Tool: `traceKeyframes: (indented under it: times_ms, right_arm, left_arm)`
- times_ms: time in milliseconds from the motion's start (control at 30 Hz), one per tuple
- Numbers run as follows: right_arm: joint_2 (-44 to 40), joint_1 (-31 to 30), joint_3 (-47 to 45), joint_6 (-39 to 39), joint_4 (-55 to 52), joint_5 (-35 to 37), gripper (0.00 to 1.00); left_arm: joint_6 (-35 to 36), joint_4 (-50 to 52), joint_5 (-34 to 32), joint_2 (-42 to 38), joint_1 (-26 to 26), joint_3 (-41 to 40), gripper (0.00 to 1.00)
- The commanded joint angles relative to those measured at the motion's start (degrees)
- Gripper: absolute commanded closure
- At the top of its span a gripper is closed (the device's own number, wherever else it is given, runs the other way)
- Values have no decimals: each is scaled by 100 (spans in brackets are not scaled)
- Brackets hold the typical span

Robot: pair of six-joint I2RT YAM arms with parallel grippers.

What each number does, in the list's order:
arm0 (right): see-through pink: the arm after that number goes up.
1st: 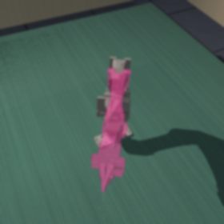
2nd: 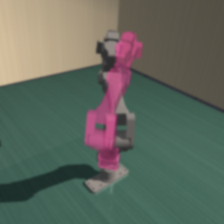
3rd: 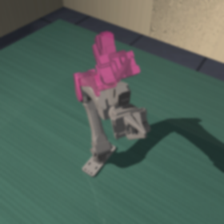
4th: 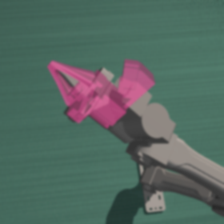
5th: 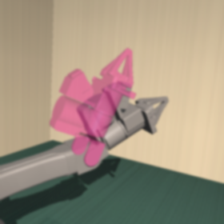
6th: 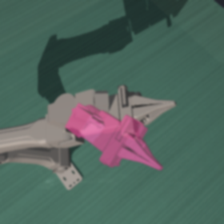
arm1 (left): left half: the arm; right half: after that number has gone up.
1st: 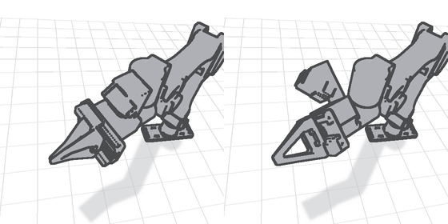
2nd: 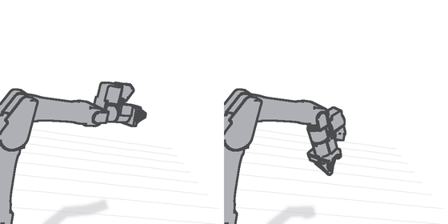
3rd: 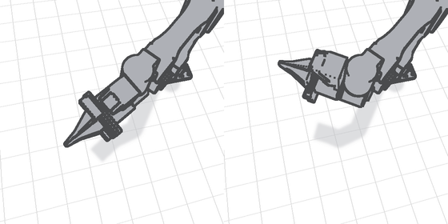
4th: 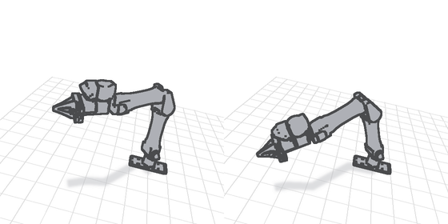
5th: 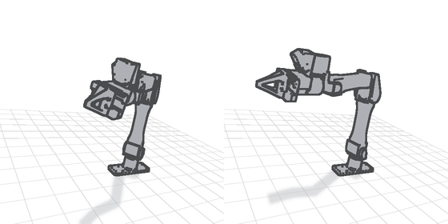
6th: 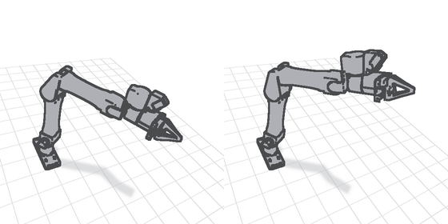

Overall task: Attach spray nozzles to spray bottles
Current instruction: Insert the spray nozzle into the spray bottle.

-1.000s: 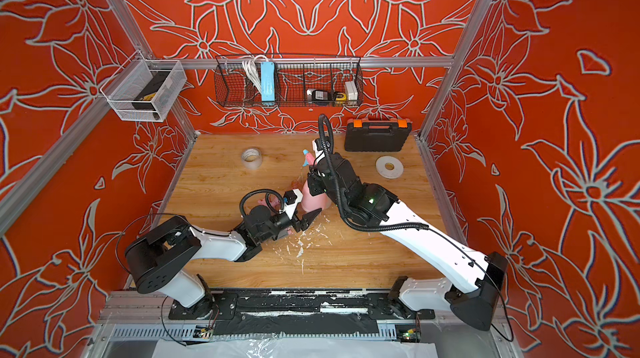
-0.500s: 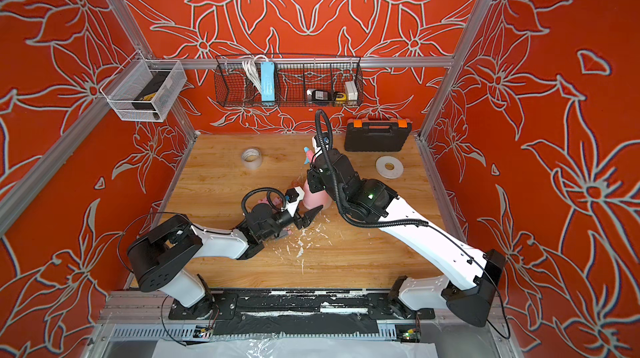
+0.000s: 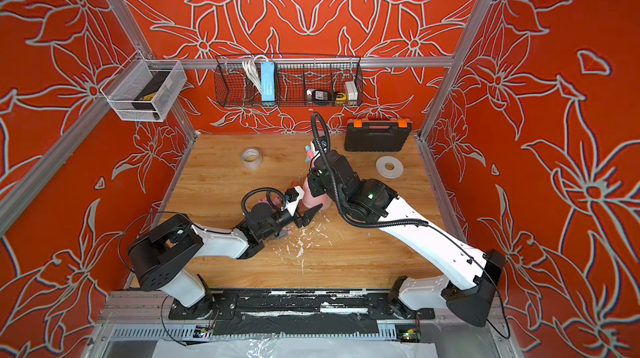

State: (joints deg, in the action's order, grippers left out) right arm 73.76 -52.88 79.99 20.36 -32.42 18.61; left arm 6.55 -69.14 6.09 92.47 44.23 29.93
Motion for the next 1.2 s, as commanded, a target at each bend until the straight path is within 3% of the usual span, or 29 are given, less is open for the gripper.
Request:
traceKeyframes:
  times_ms: [0,667,900,1167]
  right_arm:
    - [-85,-8,67,-31,-152,-66,63]
    - [-472,-8,-109,-161,-236,-150,46]
    - [-745,23,-243,-427,-235,-644,35]
    - [-721,85,-203,-542,-247,-991,34]
  left_arm:
    - [119,-334,-11,1,-28,153,60]
    - [198,-275,-106,75,-28,180,60]
    - [267,-223,-167,87,-37,201,60]
    - [233,-214,-169,75,-36,221,60]
